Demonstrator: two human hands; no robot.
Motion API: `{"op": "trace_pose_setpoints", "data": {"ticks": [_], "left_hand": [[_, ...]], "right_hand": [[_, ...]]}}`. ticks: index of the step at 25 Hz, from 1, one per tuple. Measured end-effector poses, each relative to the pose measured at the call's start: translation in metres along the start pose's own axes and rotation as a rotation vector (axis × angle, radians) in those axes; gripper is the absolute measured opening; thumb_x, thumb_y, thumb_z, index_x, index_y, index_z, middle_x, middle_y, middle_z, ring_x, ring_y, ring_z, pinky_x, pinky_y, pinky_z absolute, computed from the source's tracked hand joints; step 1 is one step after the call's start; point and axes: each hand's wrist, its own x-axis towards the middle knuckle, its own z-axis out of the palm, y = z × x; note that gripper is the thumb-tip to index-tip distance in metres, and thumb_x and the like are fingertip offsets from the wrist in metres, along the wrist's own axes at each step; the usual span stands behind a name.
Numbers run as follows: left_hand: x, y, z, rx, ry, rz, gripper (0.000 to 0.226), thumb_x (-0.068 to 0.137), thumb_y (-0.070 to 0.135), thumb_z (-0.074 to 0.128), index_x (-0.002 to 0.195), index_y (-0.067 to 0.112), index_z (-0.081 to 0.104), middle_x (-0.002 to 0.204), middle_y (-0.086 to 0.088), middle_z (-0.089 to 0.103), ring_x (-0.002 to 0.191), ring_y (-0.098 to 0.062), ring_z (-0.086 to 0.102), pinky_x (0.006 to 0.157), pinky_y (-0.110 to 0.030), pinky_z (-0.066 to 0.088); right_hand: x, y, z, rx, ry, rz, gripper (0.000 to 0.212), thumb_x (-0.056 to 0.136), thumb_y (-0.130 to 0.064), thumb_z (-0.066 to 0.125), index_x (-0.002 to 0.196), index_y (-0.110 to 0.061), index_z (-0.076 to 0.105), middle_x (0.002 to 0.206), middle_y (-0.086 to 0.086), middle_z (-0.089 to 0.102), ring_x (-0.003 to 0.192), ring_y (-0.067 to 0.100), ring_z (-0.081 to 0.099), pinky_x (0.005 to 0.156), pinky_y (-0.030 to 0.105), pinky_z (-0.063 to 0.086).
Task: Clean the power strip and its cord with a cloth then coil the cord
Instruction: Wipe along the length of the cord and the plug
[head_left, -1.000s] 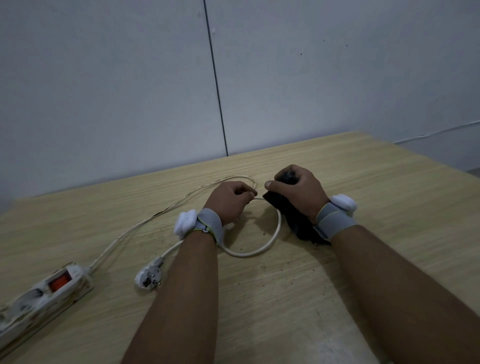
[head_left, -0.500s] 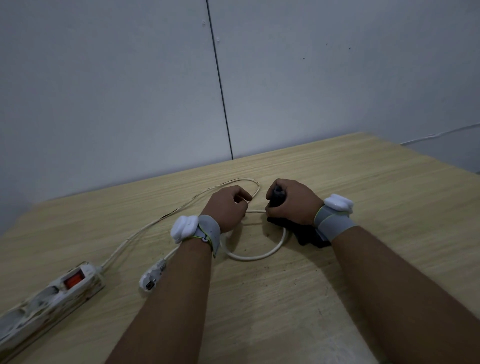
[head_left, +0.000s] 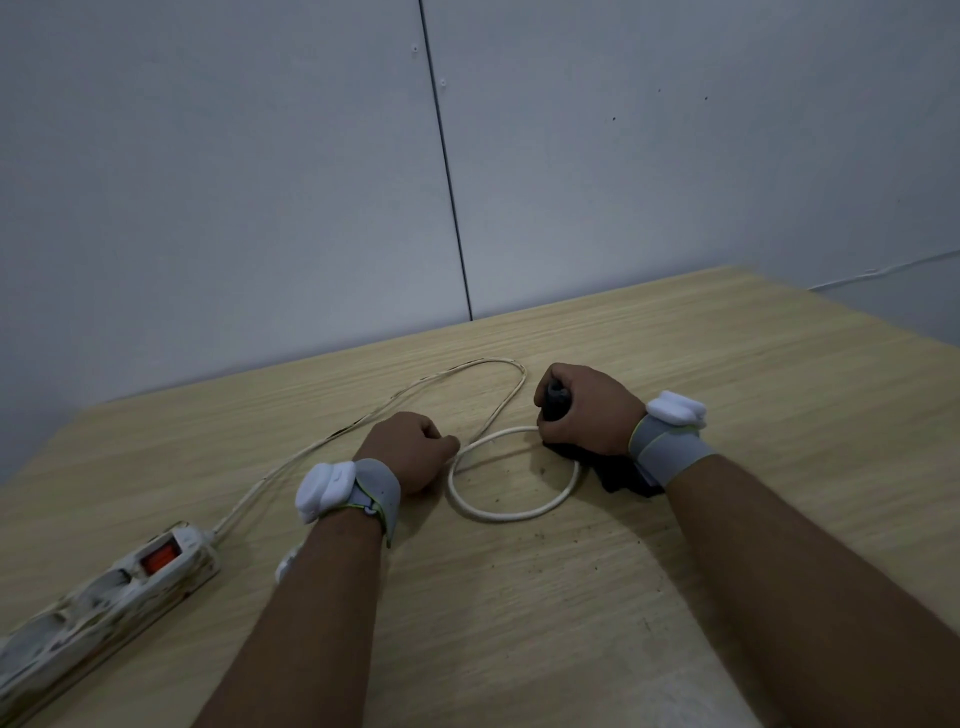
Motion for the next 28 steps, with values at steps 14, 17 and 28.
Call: {"op": "trace_pose_setpoints", "data": {"ticks": [14, 17, 28], "left_hand": [[0.001, -0.011, 0.011, -0.321, 0.033, 0.085, 0.011, 0.081, 0.016, 0.071, 0.083, 0.024, 0.064, 0.075, -0.002, 0.073, 0.06, -0.015, 0.065, 0.06, -0.027, 0.052], [0.003, -0.015, 0.014, -0.395, 0.06, 0.11, 0.011, 0.08, 0.014, 0.071, 0.079, 0.021, 0.062, 0.071, -0.003, 0.073, 0.054, -0.017, 0.063, 0.059, -0.03, 0.052], [0.003, -0.019, 0.015, -0.64, 0.057, 0.116, 0.017, 0.08, 0.008, 0.075, 0.082, 0.016, 0.06, 0.067, -0.001, 0.071, 0.057, -0.015, 0.068, 0.055, -0.024, 0.051]], "right_hand": [[-0.003, -0.001, -0.001, -0.019, -0.039, -0.001, 0.022, 0.07, -0.031, 0.07, 0.087, -0.029, 0.056, 0.093, -0.004, 0.06, 0.085, 0.018, 0.055, 0.074, 0.028, 0.043], [-0.003, -0.003, -0.003, -0.027, -0.074, 0.005, 0.025, 0.071, -0.029, 0.07, 0.09, -0.026, 0.055, 0.097, 0.0, 0.06, 0.089, 0.021, 0.056, 0.078, 0.031, 0.046], [-0.007, -0.009, -0.003, -0.121, -0.081, -0.039, 0.019, 0.078, -0.021, 0.069, 0.088, -0.021, 0.052, 0.092, 0.001, 0.055, 0.084, 0.021, 0.05, 0.07, 0.025, 0.034]]}}
